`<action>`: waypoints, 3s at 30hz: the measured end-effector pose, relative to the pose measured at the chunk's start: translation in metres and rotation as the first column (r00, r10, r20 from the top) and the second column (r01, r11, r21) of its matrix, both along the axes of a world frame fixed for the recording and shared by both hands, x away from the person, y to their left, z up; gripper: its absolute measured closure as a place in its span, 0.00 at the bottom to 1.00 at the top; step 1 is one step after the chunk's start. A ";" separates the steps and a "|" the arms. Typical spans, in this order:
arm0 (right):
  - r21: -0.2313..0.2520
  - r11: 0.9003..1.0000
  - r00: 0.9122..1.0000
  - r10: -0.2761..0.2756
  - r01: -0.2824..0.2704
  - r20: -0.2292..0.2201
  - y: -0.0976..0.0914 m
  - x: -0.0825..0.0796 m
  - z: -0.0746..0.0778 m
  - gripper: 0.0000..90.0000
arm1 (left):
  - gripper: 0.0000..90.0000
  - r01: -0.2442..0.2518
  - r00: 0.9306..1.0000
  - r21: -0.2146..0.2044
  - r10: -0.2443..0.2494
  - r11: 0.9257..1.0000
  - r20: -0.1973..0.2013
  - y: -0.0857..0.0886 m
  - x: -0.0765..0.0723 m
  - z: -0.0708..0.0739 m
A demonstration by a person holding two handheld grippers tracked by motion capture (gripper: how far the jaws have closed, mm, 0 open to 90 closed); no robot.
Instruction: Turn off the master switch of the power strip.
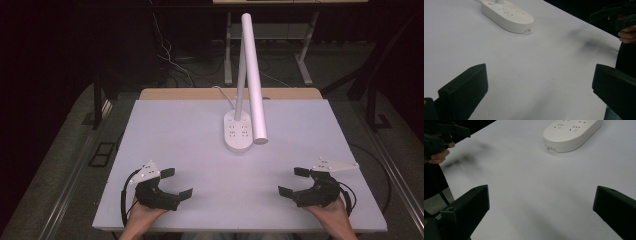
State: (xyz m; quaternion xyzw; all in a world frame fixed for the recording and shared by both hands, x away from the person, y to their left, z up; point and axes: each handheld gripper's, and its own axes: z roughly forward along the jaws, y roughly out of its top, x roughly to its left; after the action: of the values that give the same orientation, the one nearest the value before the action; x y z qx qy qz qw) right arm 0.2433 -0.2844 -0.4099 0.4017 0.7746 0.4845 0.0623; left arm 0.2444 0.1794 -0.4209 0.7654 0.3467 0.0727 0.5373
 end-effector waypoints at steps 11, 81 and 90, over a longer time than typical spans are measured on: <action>-0.010 1.000 1.000 0.008 -0.008 -0.014 0.001 0.000 -0.002 0.00 | 0.00 0.004 1.000 0.003 -0.004 1.000 0.007 0.000 -0.002 0.001; -0.019 1.000 0.999 0.001 -0.001 -0.038 -0.008 0.001 -0.006 0.00 | 0.00 0.108 0.993 0.091 -0.104 0.990 -0.049 -0.031 0.055 0.043; -0.023 1.000 0.999 0.011 -0.012 -0.042 -0.007 0.001 -0.008 0.00 | 0.00 0.124 0.992 0.106 -0.120 0.987 -0.043 -0.034 0.067 0.052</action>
State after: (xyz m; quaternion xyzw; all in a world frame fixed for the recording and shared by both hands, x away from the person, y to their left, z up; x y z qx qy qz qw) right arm 0.2441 -0.2914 -0.4174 0.4066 0.7836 0.4674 0.0477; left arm 0.3112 0.1451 -0.3694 0.8144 0.3047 0.0443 0.4919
